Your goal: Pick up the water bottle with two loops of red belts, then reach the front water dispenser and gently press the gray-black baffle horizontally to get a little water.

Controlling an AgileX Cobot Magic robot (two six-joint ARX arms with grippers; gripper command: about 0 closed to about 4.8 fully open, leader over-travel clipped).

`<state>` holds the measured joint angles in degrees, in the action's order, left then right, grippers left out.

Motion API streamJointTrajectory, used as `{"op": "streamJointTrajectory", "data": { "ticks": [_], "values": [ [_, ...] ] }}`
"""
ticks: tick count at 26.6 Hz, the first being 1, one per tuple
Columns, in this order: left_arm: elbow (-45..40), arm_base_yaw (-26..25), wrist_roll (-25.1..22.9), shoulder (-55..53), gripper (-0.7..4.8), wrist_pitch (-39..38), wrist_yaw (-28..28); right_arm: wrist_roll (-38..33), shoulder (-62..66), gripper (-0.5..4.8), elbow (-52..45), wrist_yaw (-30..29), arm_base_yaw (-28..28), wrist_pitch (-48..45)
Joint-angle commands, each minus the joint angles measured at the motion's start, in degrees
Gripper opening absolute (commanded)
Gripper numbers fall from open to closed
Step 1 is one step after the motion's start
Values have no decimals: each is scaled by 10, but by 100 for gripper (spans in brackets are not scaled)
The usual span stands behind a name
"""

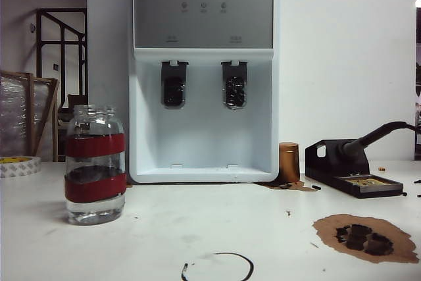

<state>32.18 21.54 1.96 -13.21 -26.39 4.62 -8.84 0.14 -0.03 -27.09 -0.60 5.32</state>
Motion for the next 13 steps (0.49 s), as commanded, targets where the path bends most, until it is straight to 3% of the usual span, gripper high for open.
{"op": "streamJointTrajectory", "data": {
  "ticks": [1,7,9,13],
  "values": [
    [34,0,-35,-71,341,-39,-4,-2,0,7,-2,-3,-2,-8],
    [51,0,-37,-169,341,-74,-6,-6,0,7,-2,-14,-6,-8],
    [51,0,-42,-174,375,-72,-8,-6,0,7,-2,-14,-15,-8],
    [51,0,-47,-174,374,-83,-9,-6,0,7,-2,-14,-31,-8]
  ]
}}
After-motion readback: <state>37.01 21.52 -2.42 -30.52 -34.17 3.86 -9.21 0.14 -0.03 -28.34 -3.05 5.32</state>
